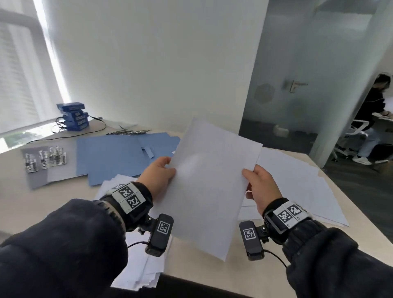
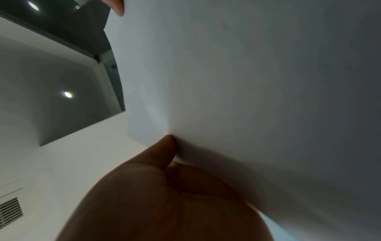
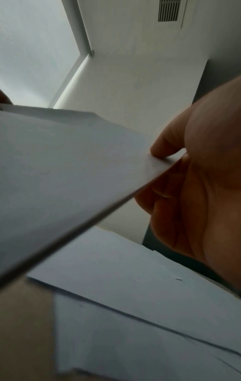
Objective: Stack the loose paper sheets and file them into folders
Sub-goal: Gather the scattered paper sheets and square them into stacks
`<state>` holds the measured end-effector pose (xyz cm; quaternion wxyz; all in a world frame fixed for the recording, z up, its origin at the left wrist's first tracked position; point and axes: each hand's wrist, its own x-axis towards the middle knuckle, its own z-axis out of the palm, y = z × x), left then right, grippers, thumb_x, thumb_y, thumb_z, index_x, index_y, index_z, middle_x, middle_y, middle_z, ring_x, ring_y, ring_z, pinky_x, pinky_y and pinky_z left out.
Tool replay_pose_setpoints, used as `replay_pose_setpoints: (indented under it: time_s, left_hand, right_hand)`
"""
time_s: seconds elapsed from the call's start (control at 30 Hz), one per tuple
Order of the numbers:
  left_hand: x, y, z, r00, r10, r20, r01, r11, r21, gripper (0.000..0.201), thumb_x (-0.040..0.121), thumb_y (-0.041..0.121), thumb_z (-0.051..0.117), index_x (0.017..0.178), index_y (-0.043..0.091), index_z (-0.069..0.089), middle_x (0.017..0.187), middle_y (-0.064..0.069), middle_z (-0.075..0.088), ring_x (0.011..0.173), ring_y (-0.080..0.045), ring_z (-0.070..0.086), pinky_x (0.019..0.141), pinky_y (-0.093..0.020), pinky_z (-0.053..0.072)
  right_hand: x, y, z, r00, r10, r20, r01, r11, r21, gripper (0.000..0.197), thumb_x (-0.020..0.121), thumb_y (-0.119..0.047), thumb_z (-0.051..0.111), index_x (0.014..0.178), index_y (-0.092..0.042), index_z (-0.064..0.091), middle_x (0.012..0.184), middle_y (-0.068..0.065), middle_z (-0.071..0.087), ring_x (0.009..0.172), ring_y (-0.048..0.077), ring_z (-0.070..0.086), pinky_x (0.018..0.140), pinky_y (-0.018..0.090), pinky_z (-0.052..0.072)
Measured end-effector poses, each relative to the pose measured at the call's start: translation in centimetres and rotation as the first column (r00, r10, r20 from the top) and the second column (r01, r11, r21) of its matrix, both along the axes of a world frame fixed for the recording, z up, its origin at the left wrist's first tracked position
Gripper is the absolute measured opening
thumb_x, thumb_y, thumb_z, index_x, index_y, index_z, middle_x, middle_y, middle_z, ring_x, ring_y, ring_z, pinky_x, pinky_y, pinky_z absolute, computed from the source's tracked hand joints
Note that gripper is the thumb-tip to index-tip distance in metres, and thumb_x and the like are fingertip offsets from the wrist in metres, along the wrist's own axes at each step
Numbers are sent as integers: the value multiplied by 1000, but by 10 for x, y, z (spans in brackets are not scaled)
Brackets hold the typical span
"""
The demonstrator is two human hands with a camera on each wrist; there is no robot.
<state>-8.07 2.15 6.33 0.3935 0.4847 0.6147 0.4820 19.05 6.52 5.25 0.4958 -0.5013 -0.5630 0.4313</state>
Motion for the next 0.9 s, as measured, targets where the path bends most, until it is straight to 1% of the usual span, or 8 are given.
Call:
replay_pose_setpoints:
  time_s: [0.1,0.23,0.33,0.4,0.47,0.6,0.77,0.9]
  left_hand:
    - [-51,-21,-5,989,96,-109,-105,992,-77,23,87,13,57,102,27,70,99,-11,76,87,-34,74,89,-52,59]
    - [-106,-51,-17,951,180,-252,-229,956,-182,33,82,12,56,108,23,73,99,-5,77,92,-30,74,93,-45,58]
    - [-132,-70,-22,920,226,-319,-304,927,-220,31,92,0,51,106,19,71,98,-4,73,79,-23,70,80,-28,55]
    - [-146,-78,-28,916,249,-315,-331,913,-240,34,92,-3,50,108,17,73,95,-6,73,71,-18,67,73,-25,52]
    - [-156,-83,-37,913,260,-313,-345,903,-256,37,92,-3,50,110,19,73,98,-5,74,75,-20,68,76,-27,54]
    - [-167,-84,-50,915,271,-299,-359,884,-299,45,90,1,52,127,23,67,115,-3,74,94,-23,69,84,-27,53]
    - [-166,-80,-51,926,311,-212,-365,880,-303,45,94,10,64,139,12,59,131,-13,65,120,-30,61,105,-37,46]
    - [-145,-75,-43,923,323,-208,-363,910,-202,37,94,13,63,131,13,63,121,-7,65,111,-25,59,96,-30,42]
  right_hand:
    - [-48,5,-7,990,113,83,-107,992,-72,9,96,-17,56,90,-14,62,73,0,63,50,10,53,55,29,36]
    - [-110,6,-23,957,256,136,-232,958,-168,12,95,-15,60,105,-13,65,82,10,65,51,18,52,48,26,29]
    - [-145,3,-33,930,327,169,-286,931,-226,12,95,-15,61,106,-15,65,82,8,63,50,18,48,41,21,29]
    - [-162,1,-39,910,370,186,-317,911,-263,11,96,-14,60,106,-15,64,82,8,60,50,17,47,40,20,30]
    - [-173,1,-45,896,403,187,-335,889,-312,11,96,-15,60,107,-16,64,82,10,59,51,17,48,42,21,29]
    - [-182,0,-52,881,441,173,-358,859,-365,16,95,-14,60,109,-18,66,85,10,64,50,15,51,45,21,30]
    - [-178,0,-54,871,456,180,-357,842,-405,15,96,-22,59,107,-19,69,82,6,66,49,14,53,46,20,31]
    - [-163,5,-58,900,382,212,-282,878,-387,23,98,-27,57,120,-20,56,87,9,70,51,16,54,45,20,33]
